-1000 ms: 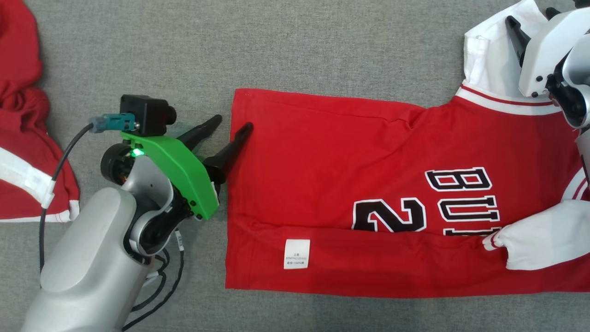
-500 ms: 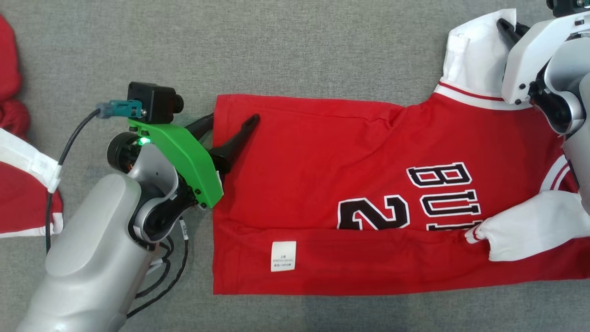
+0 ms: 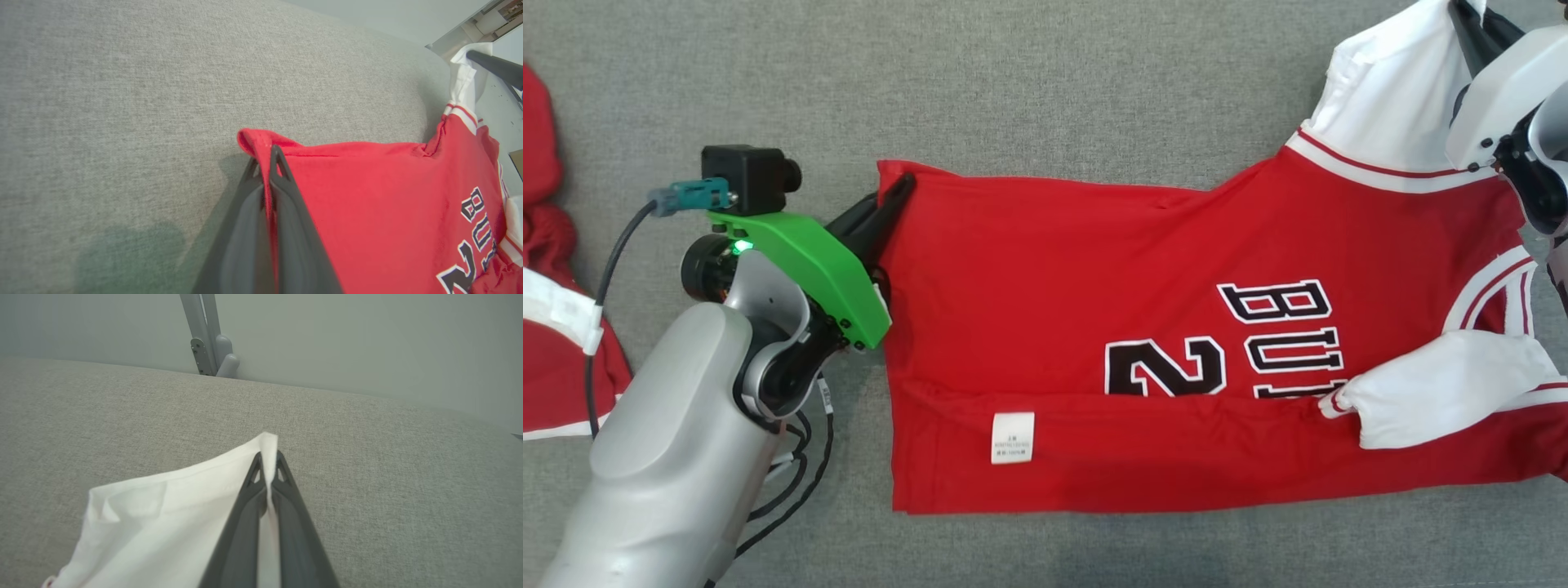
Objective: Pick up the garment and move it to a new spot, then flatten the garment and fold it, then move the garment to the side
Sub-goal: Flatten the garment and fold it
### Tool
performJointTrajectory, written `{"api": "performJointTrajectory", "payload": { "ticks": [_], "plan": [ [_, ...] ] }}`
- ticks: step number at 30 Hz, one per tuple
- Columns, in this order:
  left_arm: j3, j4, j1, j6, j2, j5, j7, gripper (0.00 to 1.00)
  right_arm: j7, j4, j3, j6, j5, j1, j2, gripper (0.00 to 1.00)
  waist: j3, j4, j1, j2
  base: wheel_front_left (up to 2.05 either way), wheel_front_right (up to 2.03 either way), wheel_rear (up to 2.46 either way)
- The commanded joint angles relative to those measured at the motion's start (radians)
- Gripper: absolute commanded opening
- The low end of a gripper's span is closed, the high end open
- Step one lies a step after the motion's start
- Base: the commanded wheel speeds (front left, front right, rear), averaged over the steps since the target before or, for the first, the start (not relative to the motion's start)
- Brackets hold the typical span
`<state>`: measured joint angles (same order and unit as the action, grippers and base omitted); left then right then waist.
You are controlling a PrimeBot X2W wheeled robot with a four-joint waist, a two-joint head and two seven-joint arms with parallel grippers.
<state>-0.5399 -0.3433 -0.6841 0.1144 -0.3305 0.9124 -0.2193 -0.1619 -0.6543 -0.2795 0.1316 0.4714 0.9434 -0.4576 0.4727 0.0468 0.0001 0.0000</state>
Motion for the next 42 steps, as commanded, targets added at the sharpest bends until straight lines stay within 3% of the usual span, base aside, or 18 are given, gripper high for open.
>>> {"api": "performJointTrajectory", "payload": {
  "ticks": [1, 10, 16, 23, 29, 34, 42],
  "plan": [
    [0.013, -0.008, -0.013, -0.002, -0.011, -0.016, 0.013, 0.00, 0.014, -0.004, 0.006, -0.002, 0.009, -0.017, -0.012, 0.00, -0.020, -0.003, -0.0001, 0.0000, 0.00, 0.00, 0.00],
    [0.014, -0.024, 0.021, -0.006, -0.018, -0.014, 0.039, 0.00, 0.076, 0.044, 0.000, -0.002, 0.054, -0.069, -0.019, 0.00, -0.075, -0.022, -0.0001, 0.0000, 0.00, 0.00, 0.00],
    [0.004, 0.058, 0.108, 0.004, -0.048, -0.009, 0.076, 0.00, 0.125, 0.212, -0.024, -0.002, 0.111, -0.204, -0.057, 0.00, -0.120, -0.045, -0.0001, 0.0000, 0.00, 0.00, 0.00],
    [0.042, 0.282, 0.350, -0.081, -0.125, 0.008, 0.133, 0.00, 0.136, 0.468, 0.031, -0.001, 0.136, -0.504, -0.080, 0.00, -0.175, -0.096, -0.0001, 0.0000, 0.00, 0.00, 0.00],
    [0.057, 0.467, 0.566, -0.160, -0.163, 0.036, 0.163, 0.00, 0.118, 0.640, 0.131, -0.001, 0.118, -0.761, -0.011, 0.00, -0.181, -0.126, -0.0001, 0.0000, 0.00, 0.00, 0.00],
    [0.061, 0.476, 0.646, -0.193, -0.173, 0.025, 0.194, 0.00, 0.112, 0.662, 0.177, -0.001, 0.091, -0.874, 0.063, 0.00, -0.193, -0.139, -0.0001, 0.0000, 0.00, 0.00, 0.00],
    [0.076, 0.454, 0.669, -0.158, -0.169, 0.039, 0.249, 0.00, 0.099, 0.693, 0.231, -0.001, 0.097, -0.943, 0.121, 0.00, -0.213, -0.137, -0.0001, 0.0000, 0.00, 0.00, 0.00]
  ]
}}
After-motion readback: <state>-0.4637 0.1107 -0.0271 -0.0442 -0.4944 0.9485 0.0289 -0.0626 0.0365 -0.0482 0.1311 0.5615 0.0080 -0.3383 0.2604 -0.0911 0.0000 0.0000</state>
